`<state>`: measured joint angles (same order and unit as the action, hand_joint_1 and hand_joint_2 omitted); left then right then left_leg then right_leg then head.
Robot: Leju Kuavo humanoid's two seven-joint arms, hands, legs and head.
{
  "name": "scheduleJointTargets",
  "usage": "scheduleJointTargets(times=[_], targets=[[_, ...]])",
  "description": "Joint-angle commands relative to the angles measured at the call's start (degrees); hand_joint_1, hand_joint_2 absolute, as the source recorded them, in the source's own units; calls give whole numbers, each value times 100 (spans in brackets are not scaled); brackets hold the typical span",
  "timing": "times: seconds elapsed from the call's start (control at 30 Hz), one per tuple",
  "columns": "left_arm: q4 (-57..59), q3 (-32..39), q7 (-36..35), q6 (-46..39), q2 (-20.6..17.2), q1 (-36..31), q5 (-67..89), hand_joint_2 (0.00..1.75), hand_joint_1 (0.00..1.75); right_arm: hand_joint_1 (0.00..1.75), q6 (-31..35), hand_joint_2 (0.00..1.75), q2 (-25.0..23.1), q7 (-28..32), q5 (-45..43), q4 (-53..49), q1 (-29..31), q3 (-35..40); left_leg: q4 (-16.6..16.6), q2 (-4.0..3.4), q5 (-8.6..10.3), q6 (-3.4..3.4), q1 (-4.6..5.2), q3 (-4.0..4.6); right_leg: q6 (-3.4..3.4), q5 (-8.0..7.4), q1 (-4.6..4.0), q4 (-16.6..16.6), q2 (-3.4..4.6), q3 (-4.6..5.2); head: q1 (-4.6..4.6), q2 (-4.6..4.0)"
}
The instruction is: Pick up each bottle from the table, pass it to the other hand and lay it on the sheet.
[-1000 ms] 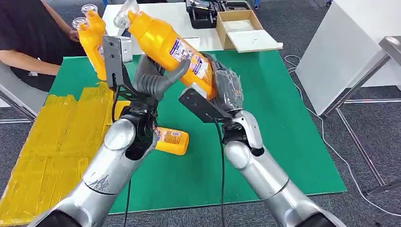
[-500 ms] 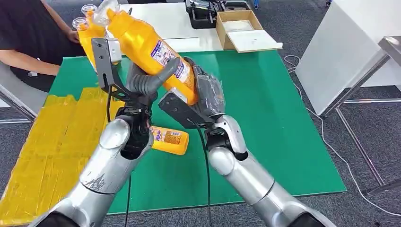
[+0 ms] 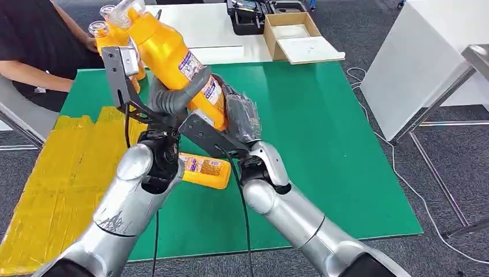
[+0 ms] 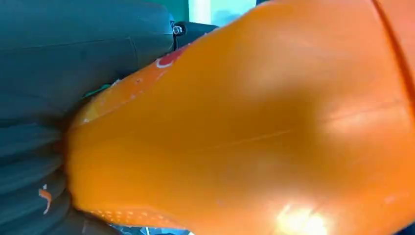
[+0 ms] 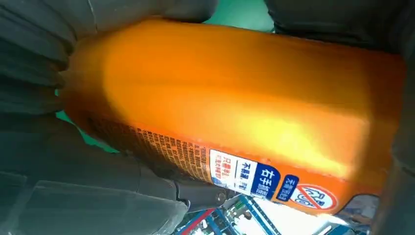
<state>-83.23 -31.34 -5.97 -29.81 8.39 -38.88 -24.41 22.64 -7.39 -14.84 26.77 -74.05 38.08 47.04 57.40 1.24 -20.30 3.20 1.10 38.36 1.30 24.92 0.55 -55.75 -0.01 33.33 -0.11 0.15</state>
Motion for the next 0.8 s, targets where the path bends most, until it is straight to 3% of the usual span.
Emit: scheduleJointTargets(times=[0.03, 0.33, 0.37, 0.4, 0.5, 0.53, 0.6, 0.63, 0.8], targets=[[61, -305, 97, -80, -157, -336, -215, 175, 175, 175, 12, 175, -114, 104, -298, 389, 252, 945, -2, -13, -6, -17, -4, -13, -6, 2, -3, 5, 8, -12, 0, 0], [-132, -476, 12, -126, -135, -409, -336, 175, 175, 175, 74, 175, -114, 87, -621, 553, 379, 1203, -1, -10, -6, -17, -4, -13, -6, 3, -2, 4, 4, -10, 0, 0], [-135, -479, 9, -128, -137, -409, -344, 175, 175, 175, 76, 175, -113, 88, -630, 559, 384, 1213, 0, -24, -25, -41, -4, -55, -14, 19, -2, 6, 11, -51, 0, 0], [-155, -487, 2, -117, -145, -395, -406, 175, 175, 175, 93, 175, -94, 87, -670, 591, 414, 1266, -1, -10, -9, -22, -4, -21, -8, 7, -3, 4, 2, -18, 0, 0], [-167, -531, 6, -100, -170, -427, -468, 175, 175, 175, 137, 175, -56, 84, -767, 618, 465, 1332, -1, -6, -6, -18, -5, -16, -6, 5, -3, 5, -1, -12, 0, 0], [-169, -532, 5, -100, -168, -432, -467, 175, 175, 175, 137, 175, -44, 84, -767, 624, 464, 1331, -1, -15, -23, -39, -5, -53, -13, 19, -3, 9, 2, -50, 0, 0], [-170, -534, 5, -99, -166, -439, -466, 175, 175, 175, 138, 175, -31, 83, -769, 628, 460, 1329, -1, -4, -4, -14, -6, -10, -5, 3, -4, 6, -3, -6, 0, 0], [-170, -536, 5, -99, -162, -445, -465, 175, 175, 175, 141, 175, -19, 83, -771, 631, 453, 1326, 1, -6, -16, -30, -7, -37, -10, 15, -4, 7, -6, -35, 0, 0], [-73, -622, 3, -73, -200, -509, -507, 175, 175, 175, 148, 175, 74, 60, -800, 541, 389, 1322, -1, -1, -3, -15, -7, -12, -5, 3, -4, 7, -6, -8, 0, 0]])
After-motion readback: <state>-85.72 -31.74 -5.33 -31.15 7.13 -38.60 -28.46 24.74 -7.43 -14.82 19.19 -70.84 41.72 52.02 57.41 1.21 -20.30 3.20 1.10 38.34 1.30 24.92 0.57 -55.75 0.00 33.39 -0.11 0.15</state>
